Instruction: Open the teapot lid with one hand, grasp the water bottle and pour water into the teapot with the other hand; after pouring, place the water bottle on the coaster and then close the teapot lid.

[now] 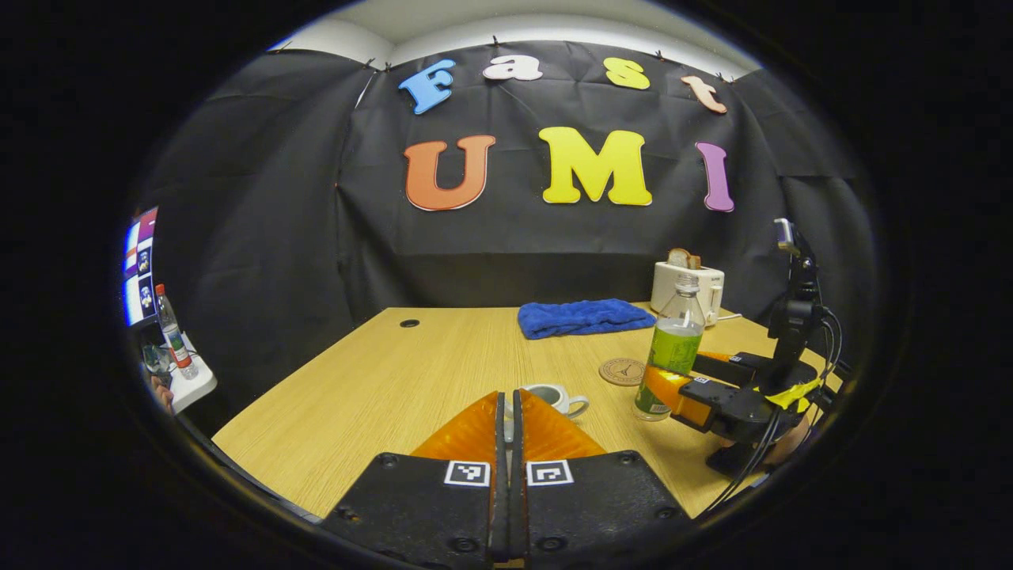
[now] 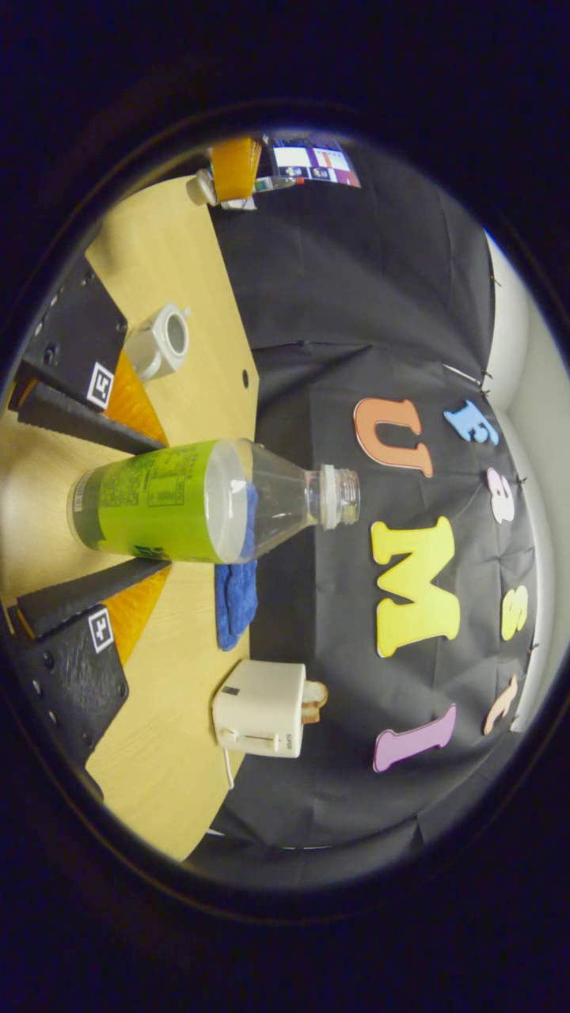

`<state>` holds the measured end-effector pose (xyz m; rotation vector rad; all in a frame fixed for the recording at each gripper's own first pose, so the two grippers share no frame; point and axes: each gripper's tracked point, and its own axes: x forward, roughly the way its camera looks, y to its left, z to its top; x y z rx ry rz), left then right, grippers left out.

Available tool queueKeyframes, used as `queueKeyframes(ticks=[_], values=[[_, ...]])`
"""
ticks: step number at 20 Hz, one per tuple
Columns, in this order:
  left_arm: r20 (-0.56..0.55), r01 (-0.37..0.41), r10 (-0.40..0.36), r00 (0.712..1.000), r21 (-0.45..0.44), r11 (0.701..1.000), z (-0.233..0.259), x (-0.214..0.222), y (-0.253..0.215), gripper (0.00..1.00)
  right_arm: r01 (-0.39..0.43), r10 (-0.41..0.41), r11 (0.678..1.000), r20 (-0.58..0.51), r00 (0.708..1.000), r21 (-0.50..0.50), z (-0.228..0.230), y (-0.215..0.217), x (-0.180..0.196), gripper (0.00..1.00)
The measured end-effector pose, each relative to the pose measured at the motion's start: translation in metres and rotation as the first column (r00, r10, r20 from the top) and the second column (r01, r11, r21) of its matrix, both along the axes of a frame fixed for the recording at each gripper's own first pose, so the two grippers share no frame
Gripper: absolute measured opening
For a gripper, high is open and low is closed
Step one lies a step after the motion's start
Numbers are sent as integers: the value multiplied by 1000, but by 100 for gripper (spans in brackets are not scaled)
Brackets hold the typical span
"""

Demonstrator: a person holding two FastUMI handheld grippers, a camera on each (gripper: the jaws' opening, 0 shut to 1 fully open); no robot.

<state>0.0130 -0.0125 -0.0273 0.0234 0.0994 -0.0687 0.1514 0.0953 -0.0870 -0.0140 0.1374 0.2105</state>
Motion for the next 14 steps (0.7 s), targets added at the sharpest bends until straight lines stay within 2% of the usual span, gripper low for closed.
queueKeyframes(ticks=[3,5,8,11,13,14], values=[[4,23,-23,1000,-4,1000,-1,-2,1,3,17,-17,998,-2,1000,-55,4,0,-5,73],[8,31,-31,999,2,1000,-1,-4,4,3,27,-26,992,3,1000,-127,9,0,-6,72],[5,46,-46,999,3,999,-3,-3,5,3,41,-43,962,-2,999,-269,12,2,-5,72],[4,61,-61,998,3,998,-7,-1,5,3,53,-65,891,-12,998,-450,9,-1,-3,71],[5,60,-60,998,1,998,-6,-1,10,3,93,-96,812,27,995,-576,14,-8,2,72],[10,59,-59,998,5,998,-6,-1,11,3,100,-97,763,41,994,-639,13,-7,6,72]])
